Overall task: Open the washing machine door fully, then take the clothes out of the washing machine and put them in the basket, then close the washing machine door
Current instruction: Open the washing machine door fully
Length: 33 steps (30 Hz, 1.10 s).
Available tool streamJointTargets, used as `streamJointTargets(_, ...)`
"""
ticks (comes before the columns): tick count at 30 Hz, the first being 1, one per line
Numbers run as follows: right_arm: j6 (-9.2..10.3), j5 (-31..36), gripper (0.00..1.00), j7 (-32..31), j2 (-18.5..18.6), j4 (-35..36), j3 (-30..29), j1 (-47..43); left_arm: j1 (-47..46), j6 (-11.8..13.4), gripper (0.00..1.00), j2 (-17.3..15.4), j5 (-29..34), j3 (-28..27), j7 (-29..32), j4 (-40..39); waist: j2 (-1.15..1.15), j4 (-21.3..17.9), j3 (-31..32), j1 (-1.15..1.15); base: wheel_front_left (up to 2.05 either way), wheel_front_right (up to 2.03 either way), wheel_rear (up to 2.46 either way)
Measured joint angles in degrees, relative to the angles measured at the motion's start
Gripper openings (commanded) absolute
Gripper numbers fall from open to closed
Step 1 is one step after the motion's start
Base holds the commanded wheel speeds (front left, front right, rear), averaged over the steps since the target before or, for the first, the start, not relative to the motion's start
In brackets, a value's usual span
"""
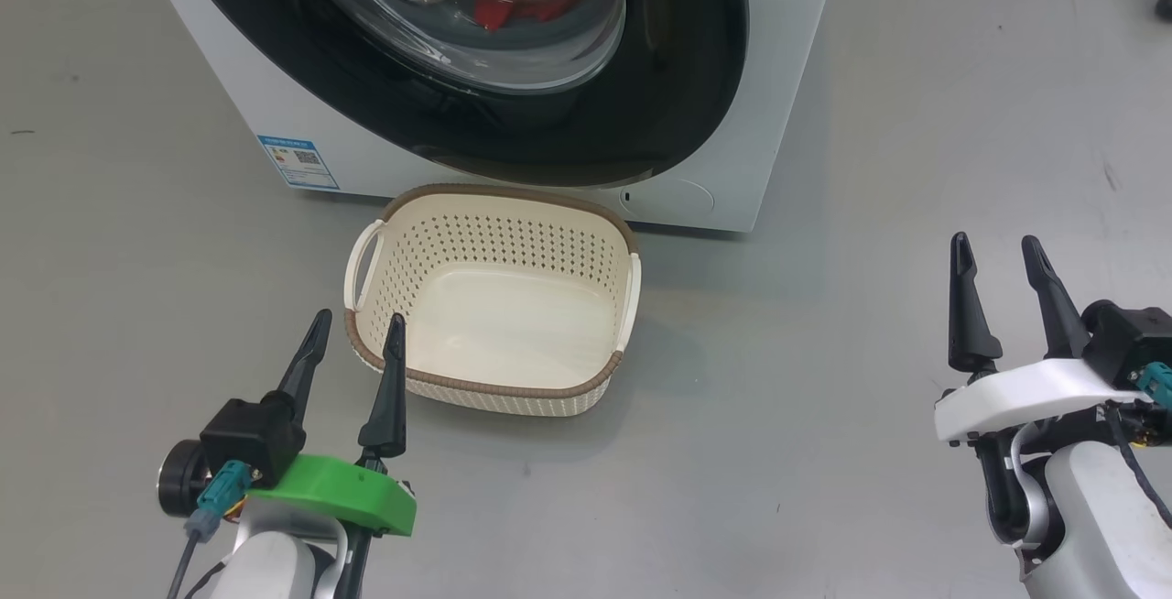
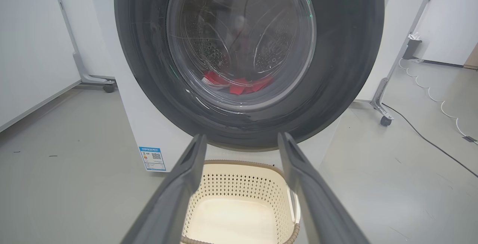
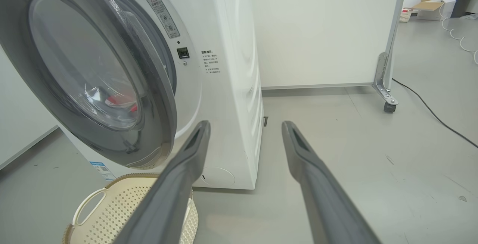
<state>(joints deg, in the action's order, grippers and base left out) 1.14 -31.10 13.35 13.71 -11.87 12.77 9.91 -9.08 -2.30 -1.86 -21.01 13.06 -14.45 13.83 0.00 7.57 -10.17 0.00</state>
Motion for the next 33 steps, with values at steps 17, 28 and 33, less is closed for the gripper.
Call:
streamJointTargets(17, -1.87, 1.2, 1.0, -5.5, 4.5, 2.0, 0.0, 11.6, -1.8, -0.1, 1.0, 0.0, 0.0, 1.6, 0.0, -1.1, 0.0, 1.3, -5.0, 0.0, 0.0, 0.0, 0.0)
streamJointTargets(28, -3.45, 0.8, 1.0, -10.3, 5.5, 1.3, -0.1, 21.6, -4.4, -0.6, 1.0, 0.0, -0.2, 2.8, 0.0, -1.3, 0.0, 3.1, -8.8, 0.0, 0.0, 0.0, 0.0)
streamJointTargets(33, -3.61, -0.1, 1.0, -12.5, 5.6, -0.1, -0.2, 25.6, -5.5, -0.6, 1.0, 0.0, -1.0, 3.6, 0.0, -1.3, 0.0, 4.2, -10.3, 0.0, 0.0, 0.0, 0.0)
